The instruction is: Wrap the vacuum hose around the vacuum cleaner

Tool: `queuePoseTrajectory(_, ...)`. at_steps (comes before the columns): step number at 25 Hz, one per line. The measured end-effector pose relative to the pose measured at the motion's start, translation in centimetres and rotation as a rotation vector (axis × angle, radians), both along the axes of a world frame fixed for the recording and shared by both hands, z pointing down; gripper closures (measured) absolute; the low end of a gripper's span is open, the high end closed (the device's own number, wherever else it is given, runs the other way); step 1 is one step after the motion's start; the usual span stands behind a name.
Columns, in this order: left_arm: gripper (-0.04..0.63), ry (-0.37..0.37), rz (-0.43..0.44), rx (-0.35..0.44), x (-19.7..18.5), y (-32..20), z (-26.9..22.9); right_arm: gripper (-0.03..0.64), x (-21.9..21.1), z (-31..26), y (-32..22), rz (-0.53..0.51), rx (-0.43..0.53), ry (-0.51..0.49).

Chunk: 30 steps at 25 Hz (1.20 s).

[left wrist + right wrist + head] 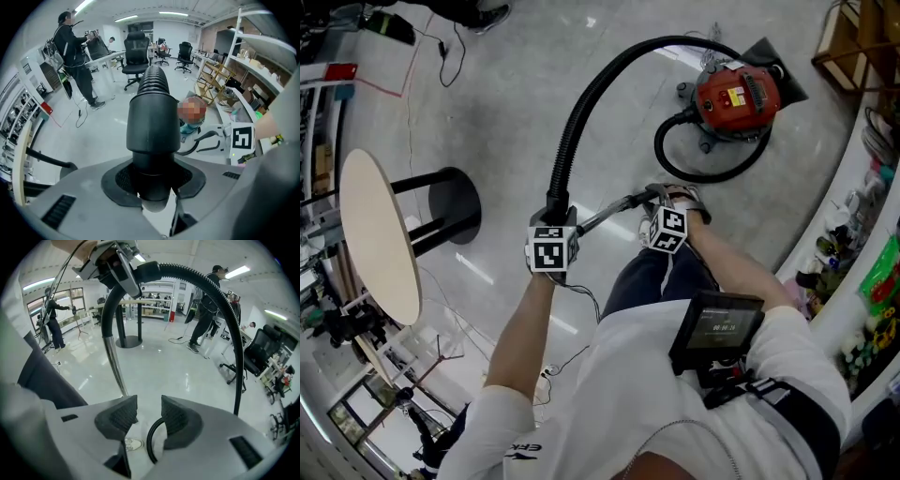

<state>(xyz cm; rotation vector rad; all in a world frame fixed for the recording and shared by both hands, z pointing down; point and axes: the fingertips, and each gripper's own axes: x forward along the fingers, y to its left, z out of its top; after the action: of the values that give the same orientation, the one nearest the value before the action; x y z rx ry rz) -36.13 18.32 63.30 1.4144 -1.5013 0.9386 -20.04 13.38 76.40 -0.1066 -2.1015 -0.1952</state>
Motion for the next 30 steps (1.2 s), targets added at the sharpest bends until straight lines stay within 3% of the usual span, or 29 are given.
queuePoseTrajectory(11,0.46,0.109,0.027,0.078,5.0,-0.9,-1.4,0.457,1.9,-1.5,7.3,0.106,0.018,-0.021)
queuePoseTrajectory(19,0.459,0.229,-0.044,0.059,10.5,0.9,-2.9,0.457,3.1,-4.9,14.3,0.08,-0.004,-0.093)
queuePoseTrajectory(30,0.459,0.282,0.013,0.072,19.9,0.4,-3.9,0.451,10.1,-5.5,14.7,0.21,0.018,-0.094)
